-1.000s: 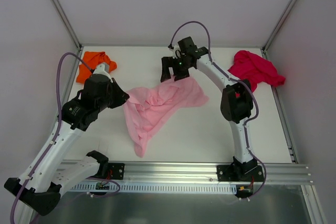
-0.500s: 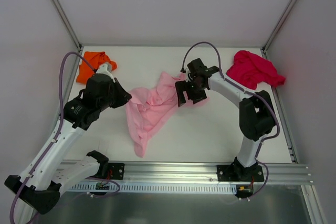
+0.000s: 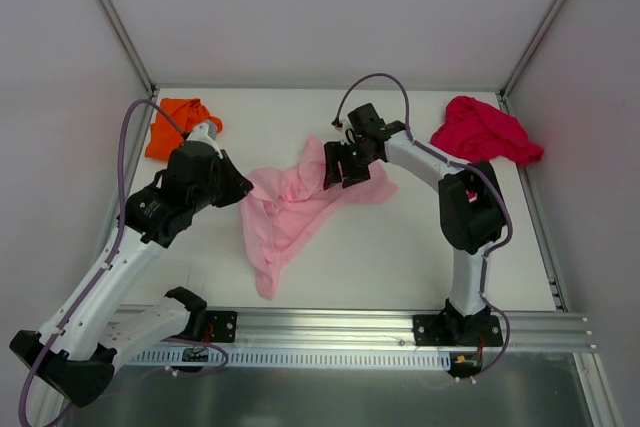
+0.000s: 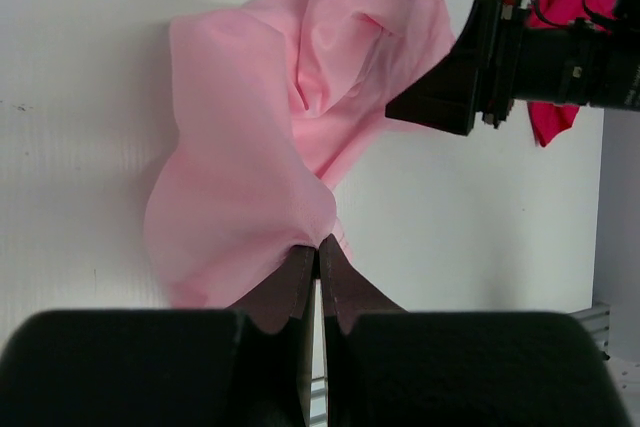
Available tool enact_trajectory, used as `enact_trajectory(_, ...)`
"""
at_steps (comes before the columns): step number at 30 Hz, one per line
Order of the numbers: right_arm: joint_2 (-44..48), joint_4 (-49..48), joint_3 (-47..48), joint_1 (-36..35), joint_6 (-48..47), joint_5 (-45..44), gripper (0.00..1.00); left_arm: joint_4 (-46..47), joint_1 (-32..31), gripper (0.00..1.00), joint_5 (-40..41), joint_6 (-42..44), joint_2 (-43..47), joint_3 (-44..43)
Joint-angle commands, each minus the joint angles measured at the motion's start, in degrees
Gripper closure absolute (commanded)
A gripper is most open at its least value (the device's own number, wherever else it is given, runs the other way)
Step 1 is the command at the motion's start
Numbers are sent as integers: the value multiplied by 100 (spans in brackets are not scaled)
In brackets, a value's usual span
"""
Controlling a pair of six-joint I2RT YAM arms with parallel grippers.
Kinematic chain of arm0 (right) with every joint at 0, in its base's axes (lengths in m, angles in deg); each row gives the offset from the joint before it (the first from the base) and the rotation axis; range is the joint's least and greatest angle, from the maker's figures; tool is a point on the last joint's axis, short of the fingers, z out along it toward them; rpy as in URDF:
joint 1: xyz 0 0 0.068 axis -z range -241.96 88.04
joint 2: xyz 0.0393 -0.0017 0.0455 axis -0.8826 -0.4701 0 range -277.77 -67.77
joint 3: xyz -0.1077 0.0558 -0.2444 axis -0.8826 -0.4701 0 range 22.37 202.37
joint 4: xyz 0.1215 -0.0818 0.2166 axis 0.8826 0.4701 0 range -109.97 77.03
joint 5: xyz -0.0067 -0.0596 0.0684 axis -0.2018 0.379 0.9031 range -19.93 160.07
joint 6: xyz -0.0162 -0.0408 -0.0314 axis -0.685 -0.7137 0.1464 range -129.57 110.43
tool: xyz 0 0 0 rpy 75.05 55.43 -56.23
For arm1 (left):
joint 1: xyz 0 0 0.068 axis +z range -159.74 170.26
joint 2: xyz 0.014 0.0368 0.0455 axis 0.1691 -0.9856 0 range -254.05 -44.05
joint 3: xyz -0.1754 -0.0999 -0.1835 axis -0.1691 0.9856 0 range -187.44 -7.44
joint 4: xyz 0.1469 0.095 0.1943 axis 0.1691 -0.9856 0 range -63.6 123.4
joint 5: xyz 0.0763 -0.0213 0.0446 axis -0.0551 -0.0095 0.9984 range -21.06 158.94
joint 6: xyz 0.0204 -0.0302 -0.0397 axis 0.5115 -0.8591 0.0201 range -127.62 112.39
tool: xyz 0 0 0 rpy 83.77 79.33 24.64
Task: Fold and stack the t-shirts
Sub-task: Flatten out the tshirt
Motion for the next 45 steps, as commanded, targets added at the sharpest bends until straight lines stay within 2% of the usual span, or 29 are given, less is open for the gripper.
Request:
enact_trajectory(1, -504, -419, 548, 20, 406, 609, 35, 60, -56, 100, 63, -4, 193, 30)
enact_trajectory(5, -909, -200, 1041, 11, 319, 558, 35, -98, -56, 100, 151, -31, 298, 65)
enact_trajectory(10, -1051, -103, 1165, 20, 205, 400, 36, -273, -55, 100, 212, -66, 386, 83)
enact_trajectory(23, -902, -516, 252, 20, 46, 92, 40, -467, -56, 100, 353, -22, 307, -312)
enact_trajectory(29, -954, -876, -109, 20, 117, 249, 40, -573, -56, 100, 423, -22, 298, -488)
enact_trajectory(40, -1226, -666, 698, 20, 99, 180, 42, -625, -55, 100, 423, -31, 263, -497)
enact_trajectory(45, -1236, -788, 682, 20, 134, 92, 44, -696, -56, 100, 414, -31, 272, -497)
